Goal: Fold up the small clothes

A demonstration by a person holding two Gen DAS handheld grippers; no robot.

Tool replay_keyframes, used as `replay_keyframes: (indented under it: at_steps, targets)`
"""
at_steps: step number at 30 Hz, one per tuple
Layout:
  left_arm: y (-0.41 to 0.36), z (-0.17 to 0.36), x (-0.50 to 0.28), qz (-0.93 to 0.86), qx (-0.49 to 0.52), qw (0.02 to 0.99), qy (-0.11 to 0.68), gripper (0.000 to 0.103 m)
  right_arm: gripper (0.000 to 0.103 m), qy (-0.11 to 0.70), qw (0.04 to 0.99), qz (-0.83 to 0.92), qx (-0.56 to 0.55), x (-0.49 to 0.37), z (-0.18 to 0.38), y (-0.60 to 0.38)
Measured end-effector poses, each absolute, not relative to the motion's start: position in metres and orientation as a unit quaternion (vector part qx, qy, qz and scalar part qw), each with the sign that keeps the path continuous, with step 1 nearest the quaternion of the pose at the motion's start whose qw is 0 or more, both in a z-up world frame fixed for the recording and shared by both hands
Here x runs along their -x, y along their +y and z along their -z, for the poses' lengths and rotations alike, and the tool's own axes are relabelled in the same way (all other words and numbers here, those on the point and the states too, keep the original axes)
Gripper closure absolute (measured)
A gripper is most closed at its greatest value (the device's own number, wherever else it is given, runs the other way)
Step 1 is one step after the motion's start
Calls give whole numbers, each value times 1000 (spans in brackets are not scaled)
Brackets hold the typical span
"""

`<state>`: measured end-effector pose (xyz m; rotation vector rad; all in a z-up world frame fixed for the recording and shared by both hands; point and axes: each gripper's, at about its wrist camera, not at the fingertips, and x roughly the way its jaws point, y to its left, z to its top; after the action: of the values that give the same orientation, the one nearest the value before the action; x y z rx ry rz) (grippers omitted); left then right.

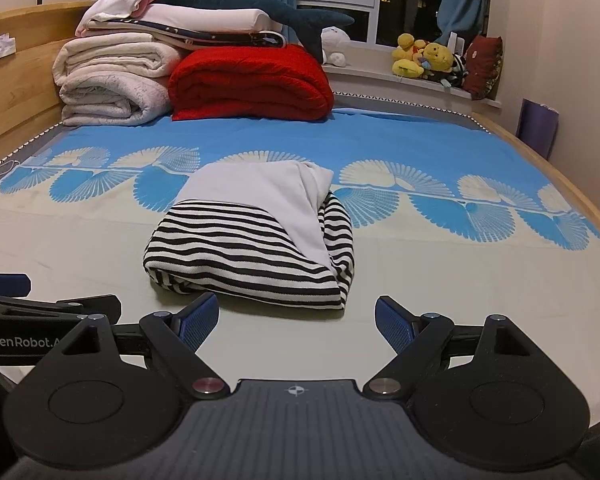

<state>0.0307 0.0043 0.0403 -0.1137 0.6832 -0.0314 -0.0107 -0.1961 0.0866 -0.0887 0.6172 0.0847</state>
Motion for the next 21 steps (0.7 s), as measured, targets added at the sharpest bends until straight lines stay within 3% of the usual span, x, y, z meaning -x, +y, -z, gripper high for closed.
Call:
replay_keyframes:
  at_steps: [21]
  targets:
    - [4, -40, -31, 15, 56, 941, 335, 1, 17, 306, 950, -43, 44, 8, -85, -197]
